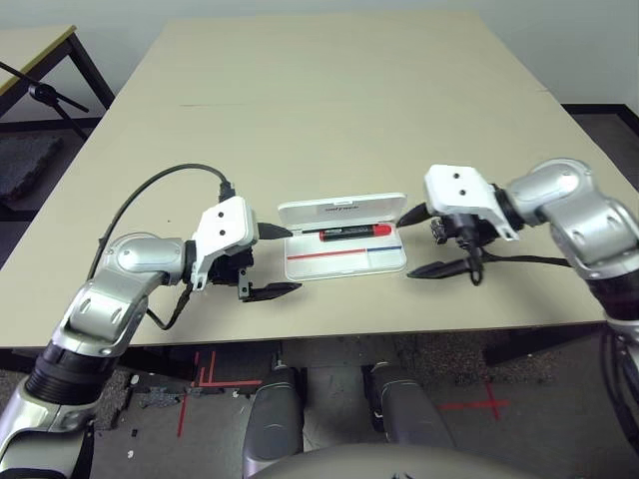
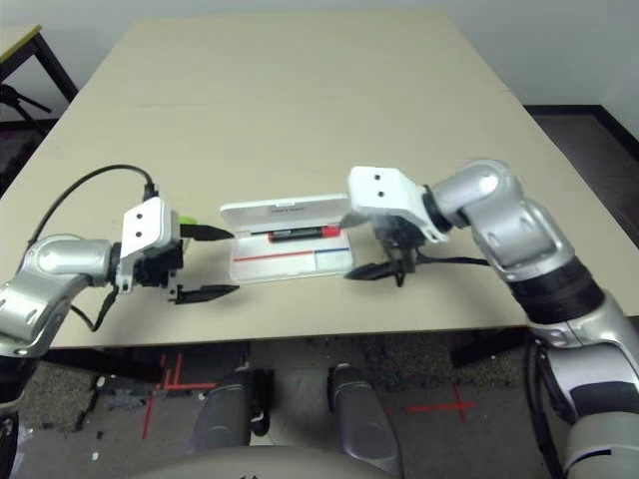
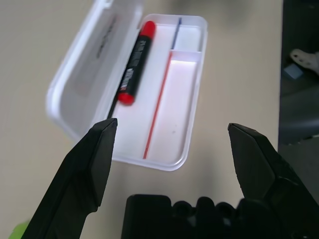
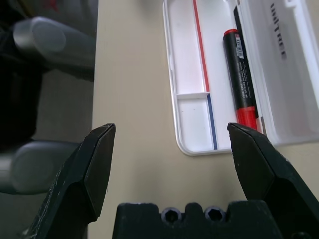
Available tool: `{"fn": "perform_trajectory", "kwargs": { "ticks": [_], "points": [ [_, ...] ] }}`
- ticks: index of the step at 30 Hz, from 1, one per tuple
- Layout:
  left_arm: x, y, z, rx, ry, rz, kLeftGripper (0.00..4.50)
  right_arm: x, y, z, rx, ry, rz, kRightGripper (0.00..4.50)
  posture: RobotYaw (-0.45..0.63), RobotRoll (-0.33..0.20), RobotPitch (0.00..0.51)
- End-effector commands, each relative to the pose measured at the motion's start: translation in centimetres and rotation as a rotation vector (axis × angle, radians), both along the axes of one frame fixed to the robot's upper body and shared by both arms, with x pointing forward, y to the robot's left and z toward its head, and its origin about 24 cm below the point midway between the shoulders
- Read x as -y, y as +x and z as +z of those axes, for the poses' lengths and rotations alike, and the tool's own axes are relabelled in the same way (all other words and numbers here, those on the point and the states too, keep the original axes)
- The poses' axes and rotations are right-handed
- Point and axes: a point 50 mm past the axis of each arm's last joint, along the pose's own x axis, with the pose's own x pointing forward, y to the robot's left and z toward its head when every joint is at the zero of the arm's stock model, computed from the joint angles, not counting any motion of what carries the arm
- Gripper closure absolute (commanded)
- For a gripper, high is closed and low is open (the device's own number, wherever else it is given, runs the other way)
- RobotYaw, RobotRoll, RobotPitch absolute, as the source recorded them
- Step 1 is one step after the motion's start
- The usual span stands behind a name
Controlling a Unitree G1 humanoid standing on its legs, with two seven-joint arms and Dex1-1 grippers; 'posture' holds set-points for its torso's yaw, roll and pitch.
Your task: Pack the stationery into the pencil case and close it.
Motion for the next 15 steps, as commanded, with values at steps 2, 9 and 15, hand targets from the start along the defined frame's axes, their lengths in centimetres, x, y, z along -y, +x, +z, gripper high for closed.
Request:
{"fn": "perform_trajectory", "kwargs": {
  "ticks": [2,9,15],
  "points": [
    [-2.5,1.0,-0.6,-0.071,0.095,0.267,0.00,0.0,-0.4,-0.2,-0.012,0.017,0.002,0.02,0.00,0.000,0.114],
    [-3.4,2.1,-0.5,-0.193,0.107,0.536,0.00,-0.3,-0.6,-1.3,-0.023,0.016,-0.001,0.02,0.00,0.000,0.117],
    [-4.3,3.4,-1.0,-0.297,0.128,0.786,0.00,-0.1,-0.5,-1.7,-0.020,0.004,-0.012,0.02,-0.01,0.000,0.119]
  ]
}}
